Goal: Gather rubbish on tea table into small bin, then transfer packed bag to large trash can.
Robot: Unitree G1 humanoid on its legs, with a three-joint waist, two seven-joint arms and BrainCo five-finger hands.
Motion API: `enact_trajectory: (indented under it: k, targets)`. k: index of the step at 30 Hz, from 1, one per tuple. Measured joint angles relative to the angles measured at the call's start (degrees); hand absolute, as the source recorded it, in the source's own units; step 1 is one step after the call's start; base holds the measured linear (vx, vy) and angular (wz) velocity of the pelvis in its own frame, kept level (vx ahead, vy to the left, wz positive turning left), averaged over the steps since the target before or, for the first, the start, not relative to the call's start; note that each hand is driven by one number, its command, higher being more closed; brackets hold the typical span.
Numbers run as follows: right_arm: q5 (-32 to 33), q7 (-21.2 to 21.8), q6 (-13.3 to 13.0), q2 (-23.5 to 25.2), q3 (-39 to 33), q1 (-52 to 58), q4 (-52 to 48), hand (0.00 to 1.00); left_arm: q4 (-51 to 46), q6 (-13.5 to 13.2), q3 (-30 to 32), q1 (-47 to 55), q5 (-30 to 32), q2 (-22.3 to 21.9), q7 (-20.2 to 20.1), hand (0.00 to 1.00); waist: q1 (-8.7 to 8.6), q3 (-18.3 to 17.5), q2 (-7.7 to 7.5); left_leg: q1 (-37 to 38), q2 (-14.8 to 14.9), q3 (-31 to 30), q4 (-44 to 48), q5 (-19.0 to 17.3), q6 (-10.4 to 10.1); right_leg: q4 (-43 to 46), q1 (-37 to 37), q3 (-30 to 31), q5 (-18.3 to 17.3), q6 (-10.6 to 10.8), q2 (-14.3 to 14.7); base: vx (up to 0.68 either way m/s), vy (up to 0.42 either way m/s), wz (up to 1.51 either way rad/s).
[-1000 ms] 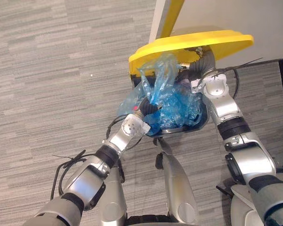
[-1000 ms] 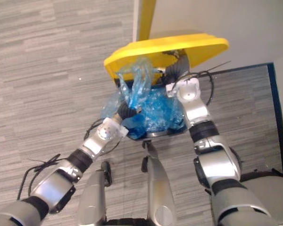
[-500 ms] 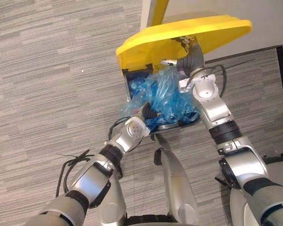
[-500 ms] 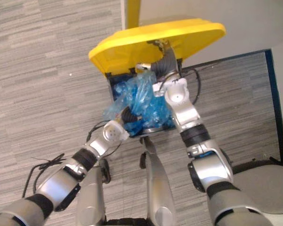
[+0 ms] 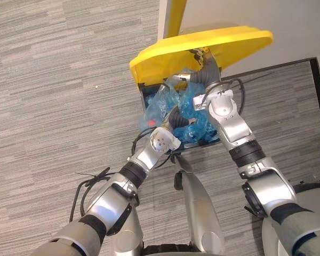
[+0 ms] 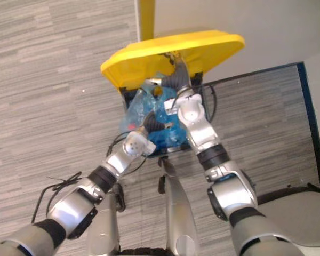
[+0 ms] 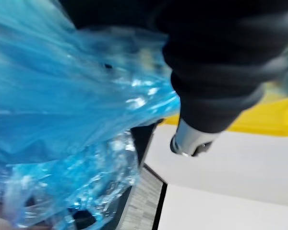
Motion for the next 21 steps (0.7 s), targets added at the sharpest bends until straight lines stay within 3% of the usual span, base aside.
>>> enact_trajectory:
  k: [10, 15, 21]
  targets:
    - [-2.2, 1.0, -0.3, 1.7, -0.2, 7.3, 1.3, 0.00, -5.6, -0.3, 1.2, 3.7, -0.3, 2.9, 0.6, 0.00, 0.92, -0.7, -0.07, 3.5, -0.5, -1.3, -2.1, 1.1, -0.2, -1.3, 3.9, -1.2, 0.0, 0.0, -0.1, 0.03, -0.022, 0.07]
    - [-4.6, 2.5, -0.4, 1.9, -0.9, 16.0, 5.2, 0.00, -12.4, -1.2, 7.9, 15.4, -1.2, 8.7, -0.8, 0.00, 1.45, -4.0, -0.20, 6.1, -1.6, -1.8, -5.2, 2.3, 0.1, -2.3, 6.1, -1.7, -0.2, 0.3, -0.9, 0.03, -0.018, 0.08]
    - [-7.2, 3.9, -0.4, 3.0, -5.4, 25.8, 5.8, 0.00, -15.5, -1.5, 16.4, 27.8, -4.7, 10.3, -3.0, 0.00, 2.36, -6.1, -0.09, 10.5, -2.1, -2.9, -6.9, 2.8, 0.6, -3.3, 11.1, -2.9, -0.7, 0.9, -1.6, 0.03, -0.006, 0.12]
